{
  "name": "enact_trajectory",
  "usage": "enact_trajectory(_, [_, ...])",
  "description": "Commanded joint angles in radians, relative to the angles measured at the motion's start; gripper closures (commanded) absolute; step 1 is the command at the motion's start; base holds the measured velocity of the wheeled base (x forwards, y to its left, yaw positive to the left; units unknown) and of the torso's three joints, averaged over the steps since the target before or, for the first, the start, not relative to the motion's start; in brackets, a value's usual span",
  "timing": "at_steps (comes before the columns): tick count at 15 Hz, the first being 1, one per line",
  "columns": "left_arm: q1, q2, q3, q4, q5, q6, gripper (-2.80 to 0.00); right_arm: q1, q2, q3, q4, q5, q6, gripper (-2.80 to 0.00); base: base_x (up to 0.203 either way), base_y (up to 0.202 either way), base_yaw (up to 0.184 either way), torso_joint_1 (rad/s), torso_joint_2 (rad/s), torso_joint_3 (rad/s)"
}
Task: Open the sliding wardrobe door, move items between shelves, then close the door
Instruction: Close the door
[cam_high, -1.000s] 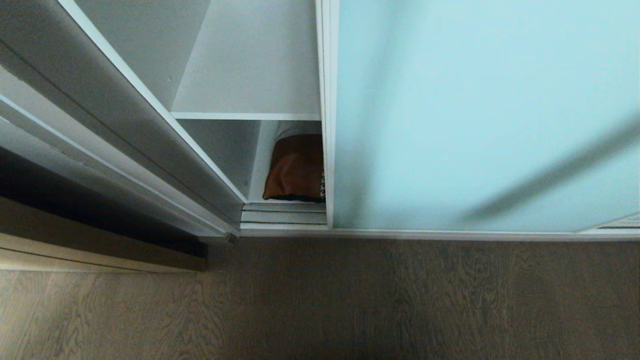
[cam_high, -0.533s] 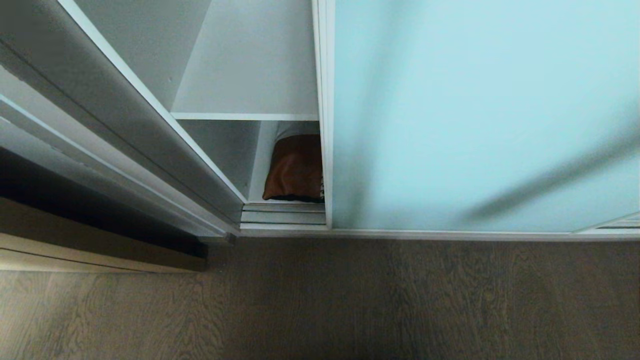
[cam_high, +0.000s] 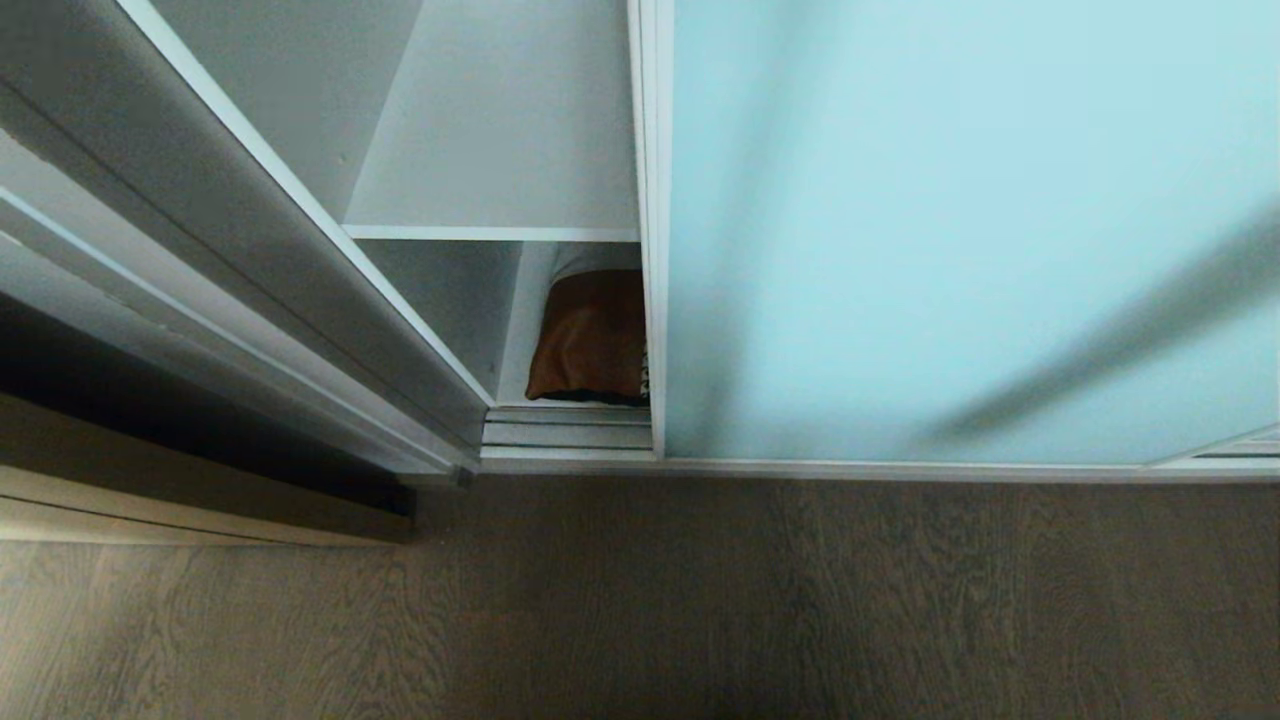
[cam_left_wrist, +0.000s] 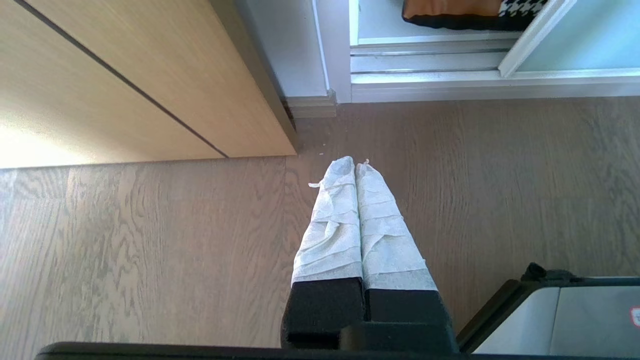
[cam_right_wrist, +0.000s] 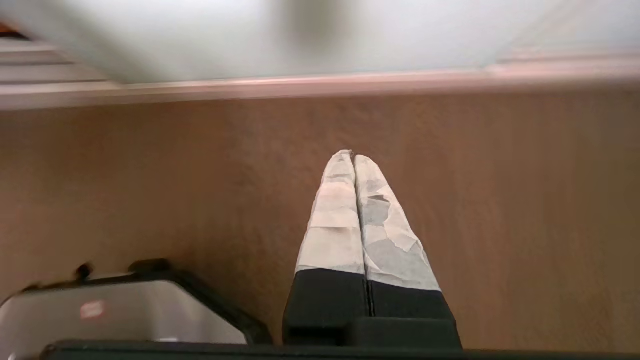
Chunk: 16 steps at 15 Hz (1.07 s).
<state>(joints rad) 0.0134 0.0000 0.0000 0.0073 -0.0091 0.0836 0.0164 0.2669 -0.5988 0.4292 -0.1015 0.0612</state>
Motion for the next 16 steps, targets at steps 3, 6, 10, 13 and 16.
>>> enact_trajectory(3, [0.0,0.002,0.002,0.0,0.0,0.001,0.0,0.0,-0.053,0.122,-0.083,0.069,-0.041,0.0,0.0,0.0,0.0,0.0,0.0,0.0])
enact_trajectory(6, [0.0,0.002,0.002,0.0,0.0,0.001,0.0,-0.008,-0.166,0.21,-0.097,0.078,-0.016,0.0,0.0,0.0,0.0,0.0,0.0,0.0])
enact_trajectory(10, [0.0,0.002,0.002,0.0,0.0,0.001,0.0,-0.012,-0.271,0.339,-0.124,0.077,-0.058,0.0,0.0,0.0,0.0,0.0,0.0,0.0])
enact_trajectory(13, [0.0,0.002,0.002,0.0,0.0,0.001,0.0,-0.012,-0.27,0.48,-0.318,0.079,-0.061,0.0,0.0,0.0,0.0,0.0,0.0,0.0])
enact_trajectory(16, [0.0,0.002,0.002,0.0,0.0,0.001,0.0,-0.012,-0.27,0.599,-0.532,0.099,-0.074,0.0,0.0,0.0,0.0,0.0,0.0,0.0])
